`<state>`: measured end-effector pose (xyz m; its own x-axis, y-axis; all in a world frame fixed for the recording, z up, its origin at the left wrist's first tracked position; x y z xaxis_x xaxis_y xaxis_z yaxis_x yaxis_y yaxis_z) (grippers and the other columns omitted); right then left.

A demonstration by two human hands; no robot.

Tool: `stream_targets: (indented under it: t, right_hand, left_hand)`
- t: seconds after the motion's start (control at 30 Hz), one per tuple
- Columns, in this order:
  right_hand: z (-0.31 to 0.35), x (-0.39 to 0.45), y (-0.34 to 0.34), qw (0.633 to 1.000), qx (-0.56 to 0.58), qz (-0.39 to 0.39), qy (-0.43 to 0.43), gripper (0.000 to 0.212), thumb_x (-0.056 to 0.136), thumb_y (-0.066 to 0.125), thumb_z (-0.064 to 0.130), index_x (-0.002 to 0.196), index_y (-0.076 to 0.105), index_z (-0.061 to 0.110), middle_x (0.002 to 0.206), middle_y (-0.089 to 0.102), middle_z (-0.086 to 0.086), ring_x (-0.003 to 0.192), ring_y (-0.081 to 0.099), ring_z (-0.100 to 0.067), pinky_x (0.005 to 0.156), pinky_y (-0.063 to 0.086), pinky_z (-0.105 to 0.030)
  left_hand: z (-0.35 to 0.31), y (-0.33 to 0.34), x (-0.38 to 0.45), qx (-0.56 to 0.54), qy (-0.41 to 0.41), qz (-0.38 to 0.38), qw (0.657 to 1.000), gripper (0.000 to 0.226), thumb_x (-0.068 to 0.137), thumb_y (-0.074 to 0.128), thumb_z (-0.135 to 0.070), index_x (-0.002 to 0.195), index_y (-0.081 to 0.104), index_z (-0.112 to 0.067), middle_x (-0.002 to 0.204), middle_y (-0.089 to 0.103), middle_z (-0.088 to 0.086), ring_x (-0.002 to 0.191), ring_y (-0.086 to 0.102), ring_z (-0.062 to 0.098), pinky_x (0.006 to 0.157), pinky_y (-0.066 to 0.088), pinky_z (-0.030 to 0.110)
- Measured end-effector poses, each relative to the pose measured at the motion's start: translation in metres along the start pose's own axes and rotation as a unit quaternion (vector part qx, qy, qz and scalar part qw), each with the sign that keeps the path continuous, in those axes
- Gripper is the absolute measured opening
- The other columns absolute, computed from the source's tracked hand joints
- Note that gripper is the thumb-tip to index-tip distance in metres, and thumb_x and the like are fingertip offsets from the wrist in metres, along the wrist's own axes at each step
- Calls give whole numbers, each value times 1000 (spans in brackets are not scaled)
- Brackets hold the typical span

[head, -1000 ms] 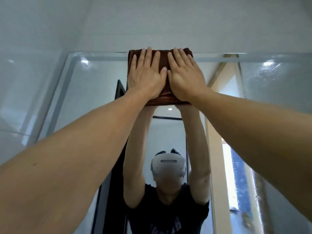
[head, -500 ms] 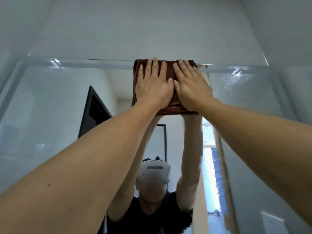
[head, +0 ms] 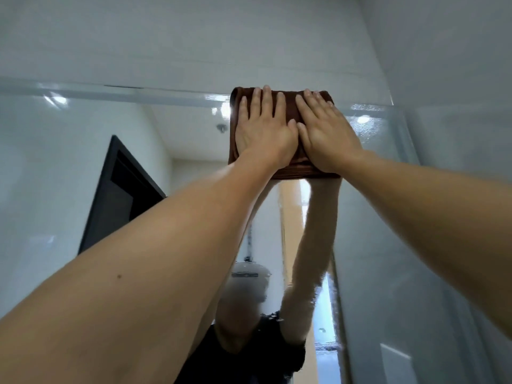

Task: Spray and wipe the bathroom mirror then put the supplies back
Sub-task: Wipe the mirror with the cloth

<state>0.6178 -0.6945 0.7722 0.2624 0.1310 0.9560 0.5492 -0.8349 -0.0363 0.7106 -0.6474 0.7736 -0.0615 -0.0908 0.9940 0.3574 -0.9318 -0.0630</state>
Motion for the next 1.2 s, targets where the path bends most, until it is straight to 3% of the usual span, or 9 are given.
stream_targets:
  t: [0.1, 0.33, 0.5, 0.73, 1.0, 1.2]
  right_hand:
    - [-27, -7, -2, 1000, -1, -1, 6, 58, 108, 23, 33, 159, 13, 9, 167, 10, -13, 155, 7, -25, 126, 7, -39]
    - [-80, -21, -5, 1000, 1, 8, 22, 70, 98, 11, 42, 159, 12, 8, 167, 9, -13, 155, 7, -25, 126, 7, -39]
    - [-110, -27, -7, 999, -23, 29, 38, 59, 108, 18, 34, 159, 8, 6, 167, 5, -13, 155, 4, -24, 126, 4, -37]
    - [-145, -35, -9, 994, -37, 62, 78, 60, 109, 17, 33, 159, 2, 3, 168, 1, -14, 155, 0, -23, 126, 2, -36]
    - [-149, -38, -14, 994, -39, 76, 65, 59, 109, 21, 28, 159, 0, 3, 168, -1, -14, 155, -1, -23, 126, 1, -36]
    - [-149, -35, -12, 991, 47, 73, 99, 57, 107, 29, 17, 158, 8, 1, 167, 4, -17, 155, 1, -27, 126, 3, -39]
  left_hand:
    - [-26, 5, 5, 1, 5, -3, 1000, 64, 103, 16, -44, 161, 5, -18, 169, -2, 9, 156, -8, 23, 125, -7, 44]
    - [-80, 13, 13, -1, 25, -5, 1000, 64, 104, 17, -43, 161, 5, -17, 169, -2, 10, 156, -6, 24, 125, -7, 45]
    - [-111, 17, 20, -2, 33, -2, 999, 64, 104, 16, -43, 161, 6, -17, 169, -2, 9, 156, -6, 24, 125, -7, 44]
    - [-147, 23, 28, -11, 60, 5, 998, 64, 104, 15, -44, 161, 6, -17, 169, -2, 10, 156, -7, 25, 125, -7, 46]
    - [-162, 24, 27, -20, 66, 9, 998, 63, 104, 16, -44, 161, 4, -21, 169, -5, 11, 155, -10, 26, 125, -8, 46]
    - [-162, 24, 27, -10, 72, 0, 997, 63, 105, 16, -42, 161, 4, -18, 169, -4, 5, 155, -10, 25, 125, -8, 47]
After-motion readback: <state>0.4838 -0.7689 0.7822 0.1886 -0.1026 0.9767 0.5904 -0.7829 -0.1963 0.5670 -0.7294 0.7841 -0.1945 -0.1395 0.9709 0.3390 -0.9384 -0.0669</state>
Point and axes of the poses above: each hand's wrist, its own x-axis towards the middle knuckle, its own y-axis out of the palm, z = x × y, the point moved 9 cm from there along x, towards the middle knuckle
